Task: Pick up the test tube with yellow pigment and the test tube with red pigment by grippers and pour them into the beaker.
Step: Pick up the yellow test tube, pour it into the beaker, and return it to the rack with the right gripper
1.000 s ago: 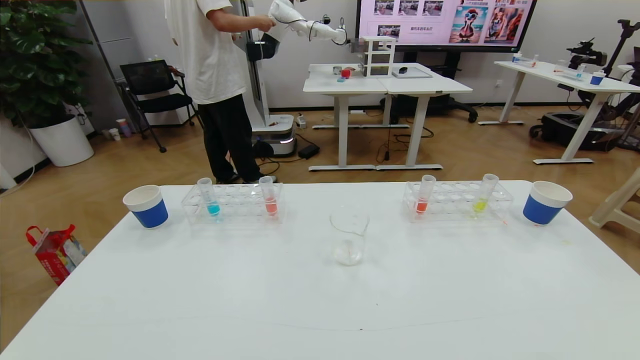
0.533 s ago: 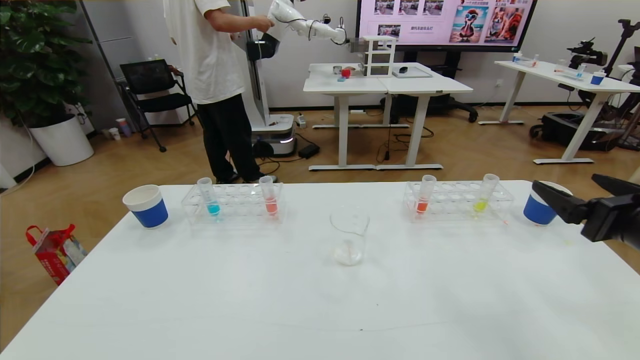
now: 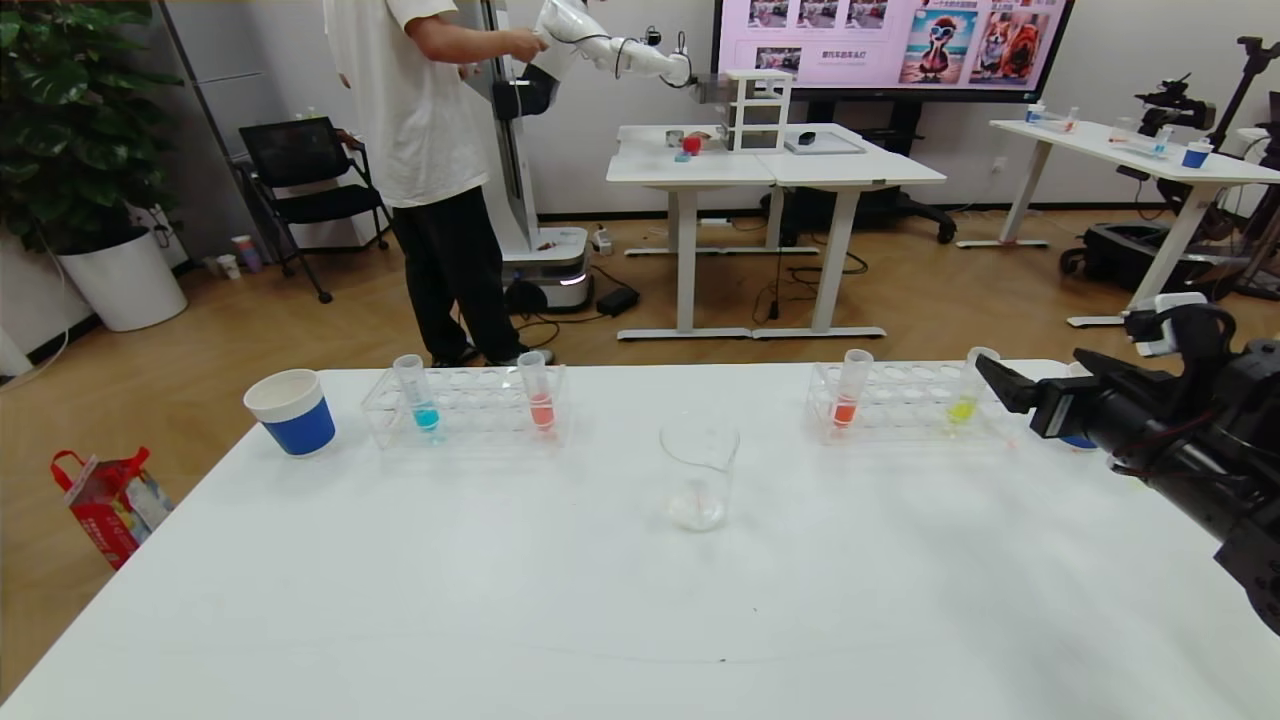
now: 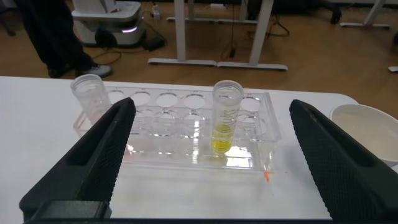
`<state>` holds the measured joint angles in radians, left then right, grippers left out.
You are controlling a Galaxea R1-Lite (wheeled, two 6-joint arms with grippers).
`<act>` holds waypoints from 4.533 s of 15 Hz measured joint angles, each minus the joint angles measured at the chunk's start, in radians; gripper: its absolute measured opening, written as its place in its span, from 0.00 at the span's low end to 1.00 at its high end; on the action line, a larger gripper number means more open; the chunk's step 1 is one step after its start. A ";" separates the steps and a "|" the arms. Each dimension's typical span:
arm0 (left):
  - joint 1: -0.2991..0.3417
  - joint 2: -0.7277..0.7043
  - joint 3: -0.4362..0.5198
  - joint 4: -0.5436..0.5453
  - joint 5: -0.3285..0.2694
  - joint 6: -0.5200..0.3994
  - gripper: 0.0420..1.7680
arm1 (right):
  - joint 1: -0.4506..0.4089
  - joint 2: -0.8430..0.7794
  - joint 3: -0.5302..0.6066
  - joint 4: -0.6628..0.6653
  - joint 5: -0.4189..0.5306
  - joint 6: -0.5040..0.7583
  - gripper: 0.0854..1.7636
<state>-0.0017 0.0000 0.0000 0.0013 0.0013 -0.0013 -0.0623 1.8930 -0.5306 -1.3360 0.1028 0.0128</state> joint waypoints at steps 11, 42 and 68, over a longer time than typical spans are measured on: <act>0.000 0.000 0.000 0.000 0.000 0.000 0.99 | -0.025 0.403 -0.263 -0.184 0.041 0.003 0.98; 0.000 0.000 0.000 0.000 0.000 0.000 0.99 | -0.017 0.267 -0.395 -0.053 0.035 0.022 0.25; 0.000 0.000 0.000 0.000 0.000 0.000 0.99 | 0.440 0.321 -0.590 -0.047 0.560 -0.797 0.25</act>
<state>-0.0017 0.0000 0.0000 0.0013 0.0013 -0.0013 0.3774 2.2138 -1.1209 -1.3826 0.6632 -0.7845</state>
